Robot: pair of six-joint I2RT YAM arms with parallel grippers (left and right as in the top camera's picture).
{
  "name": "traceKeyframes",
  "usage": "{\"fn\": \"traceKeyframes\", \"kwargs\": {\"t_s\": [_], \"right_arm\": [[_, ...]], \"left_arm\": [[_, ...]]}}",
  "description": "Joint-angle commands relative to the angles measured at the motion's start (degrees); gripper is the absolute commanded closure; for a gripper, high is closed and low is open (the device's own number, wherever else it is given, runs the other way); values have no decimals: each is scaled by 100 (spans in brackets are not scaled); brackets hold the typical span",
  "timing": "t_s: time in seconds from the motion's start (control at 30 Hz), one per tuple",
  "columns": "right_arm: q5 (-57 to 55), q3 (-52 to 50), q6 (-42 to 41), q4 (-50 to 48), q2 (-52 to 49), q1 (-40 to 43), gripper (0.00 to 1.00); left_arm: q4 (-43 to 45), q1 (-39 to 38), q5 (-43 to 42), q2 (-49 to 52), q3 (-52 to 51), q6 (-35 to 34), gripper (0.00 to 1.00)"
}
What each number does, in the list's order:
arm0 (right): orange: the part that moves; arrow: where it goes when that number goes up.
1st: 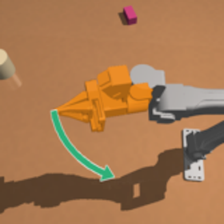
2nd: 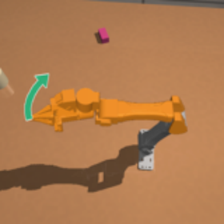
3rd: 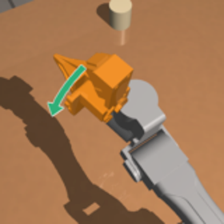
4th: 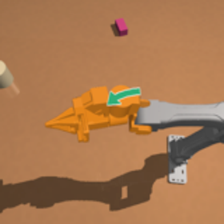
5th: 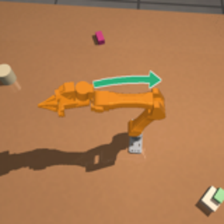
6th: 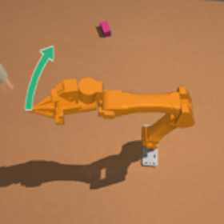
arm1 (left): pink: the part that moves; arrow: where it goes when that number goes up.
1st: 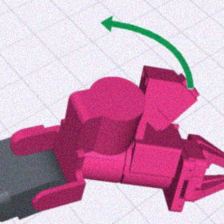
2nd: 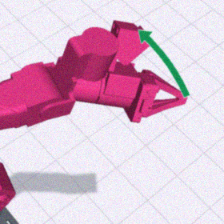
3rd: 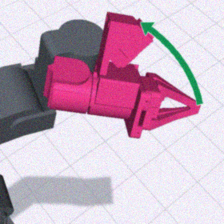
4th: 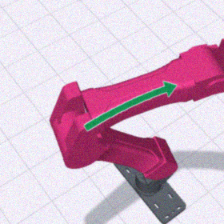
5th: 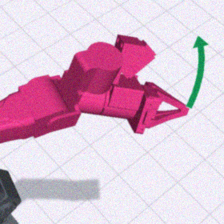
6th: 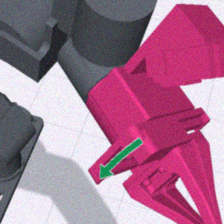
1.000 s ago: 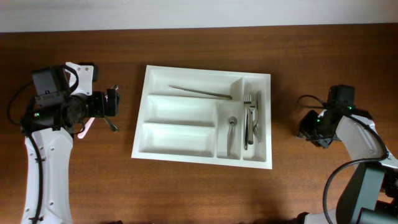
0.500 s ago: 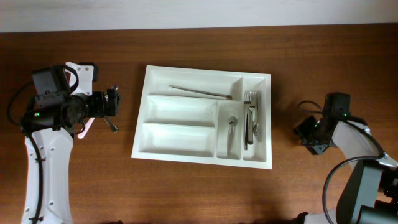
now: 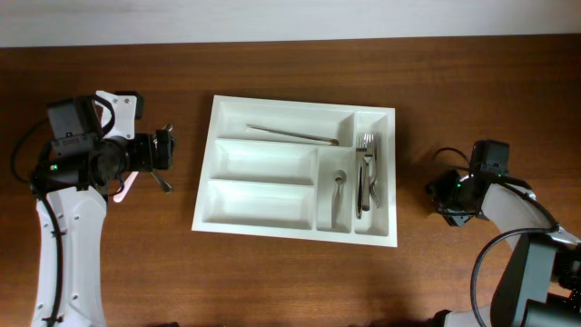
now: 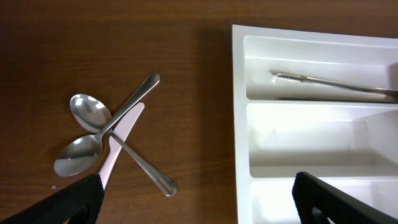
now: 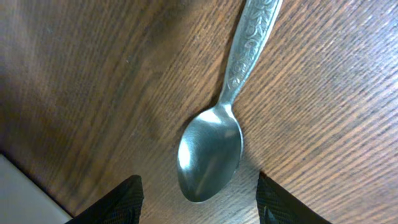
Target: Pack container
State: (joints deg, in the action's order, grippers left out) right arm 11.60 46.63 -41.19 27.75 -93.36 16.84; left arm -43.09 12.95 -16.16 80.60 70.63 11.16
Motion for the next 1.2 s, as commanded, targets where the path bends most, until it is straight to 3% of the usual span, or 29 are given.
{"fn": "traceKeyframes", "kwargs": {"t_s": [0.0,0.1,0.2,0.37,0.67,1.0,1.17], "right_arm": [[72,-151,-291,-109,-149,-42,42],[109,-155,-420,-192,-304,-44,43],[140,-166,-533,-258,-544,-44,51],[326,-166,-610,-363,-927,-44,53],[365,-166,-605,-461,-1010,-44,64],[321,-170,-581,-492,-1010,-37,96],[319,-170,-581,-490,-1010,-37,95]], "left_arm": [[13,13,-101,17,87,94,1],[13,13,-101,17,87,94,1],[13,13,-101,17,87,94,1],[13,13,-101,17,87,94,1],[13,13,-101,17,87,94,1],[13,13,-101,17,87,94,1],[13,13,-101,17,87,94,1]]}}
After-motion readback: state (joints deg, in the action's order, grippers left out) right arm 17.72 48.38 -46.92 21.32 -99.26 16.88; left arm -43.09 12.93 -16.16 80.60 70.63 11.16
